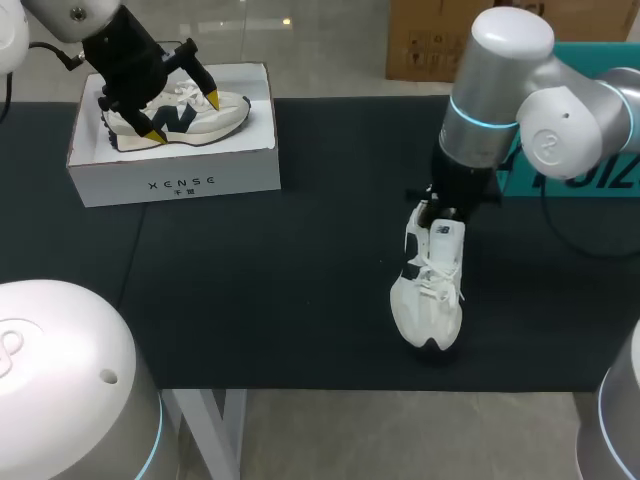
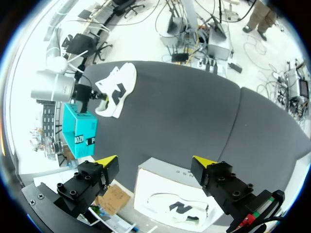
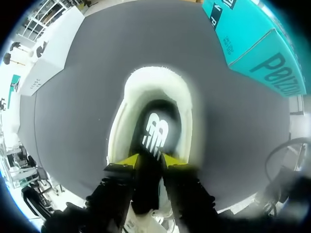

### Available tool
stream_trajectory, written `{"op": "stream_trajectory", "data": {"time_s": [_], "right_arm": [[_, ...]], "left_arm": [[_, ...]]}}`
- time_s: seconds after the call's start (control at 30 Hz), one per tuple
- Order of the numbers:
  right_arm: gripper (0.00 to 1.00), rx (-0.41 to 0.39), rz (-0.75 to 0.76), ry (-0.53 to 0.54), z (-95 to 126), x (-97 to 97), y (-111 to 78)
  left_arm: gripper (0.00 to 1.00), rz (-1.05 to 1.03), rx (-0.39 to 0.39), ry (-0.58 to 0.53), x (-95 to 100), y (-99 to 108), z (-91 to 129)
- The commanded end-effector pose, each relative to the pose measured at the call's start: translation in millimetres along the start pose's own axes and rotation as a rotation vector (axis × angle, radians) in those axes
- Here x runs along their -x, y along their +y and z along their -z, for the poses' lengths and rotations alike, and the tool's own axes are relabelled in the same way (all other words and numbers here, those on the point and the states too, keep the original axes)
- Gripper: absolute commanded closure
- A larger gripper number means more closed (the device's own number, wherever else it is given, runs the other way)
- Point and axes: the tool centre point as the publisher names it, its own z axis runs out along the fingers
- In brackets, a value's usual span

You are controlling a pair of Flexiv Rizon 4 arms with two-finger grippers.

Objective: Take the shoe out of the shoebox, open the shoe tongue, remove and reinsert the insole, then place the shoe into the shoebox

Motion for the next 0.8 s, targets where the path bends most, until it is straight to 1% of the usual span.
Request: {"op": "stream_trajectory", "data": {"time_s": [0.03,0.07,0.1,0.13,0.17,0.23,0.43,0.5,0.57,0.73,0.8], "right_arm": [[0.47,-0.026,-0.003,-0.008,4.1,-0.2,1.1],[0.27,-0.039,-0.002,-0.005,3.6,-0.6,1.7],[0.18,-0.052,0.002,0.002,3.5,-1.6,1.2],[0.14,-0.064,0.003,0.004,3.1,-2.6,0.7],[0.07,-0.075,0.002,0.007,3.3,-3.5,-0.2],[0.00,-0.091,0.006,0.004,0.6,-4.6,-0.8],[0.00,-0.107,0.019,0.014,-2.3,-7.9,-4.4],[0.00,-0.082,0.034,0.020,2.4,-10.8,-6.1],[0.00,-0.062,0.041,0.020,6.7,-12.2,-3.2],[0.00,0.009,0.064,0.021,25.0,-14.7,7.5],[0.00,0.032,0.073,0.022,33.3,-15.6,16.5]], "left_arm": [[0.00,-0.001,0.000,0.004,0.6,0.6,0.0],[0.00,-0.001,0.000,0.004,0.6,0.6,0.0],[0.00,-0.001,0.000,0.004,0.6,0.6,0.0],[0.00,-0.001,0.000,0.004,0.6,0.6,0.0],[0.00,-0.001,0.000,0.004,0.6,0.6,0.0],[0.00,-0.001,0.000,0.004,0.6,0.6,0.0],[0.00,-0.001,0.000,0.004,0.6,0.6,0.0],[0.00,-0.001,0.000,0.004,0.6,0.6,0.0],[0.00,-0.001,0.000,0.004,0.6,0.6,0.0],[0.00,-0.001,0.000,0.004,0.6,0.6,0.0],[0.00,-0.001,0.000,0.004,0.6,0.6,0.0]]}}
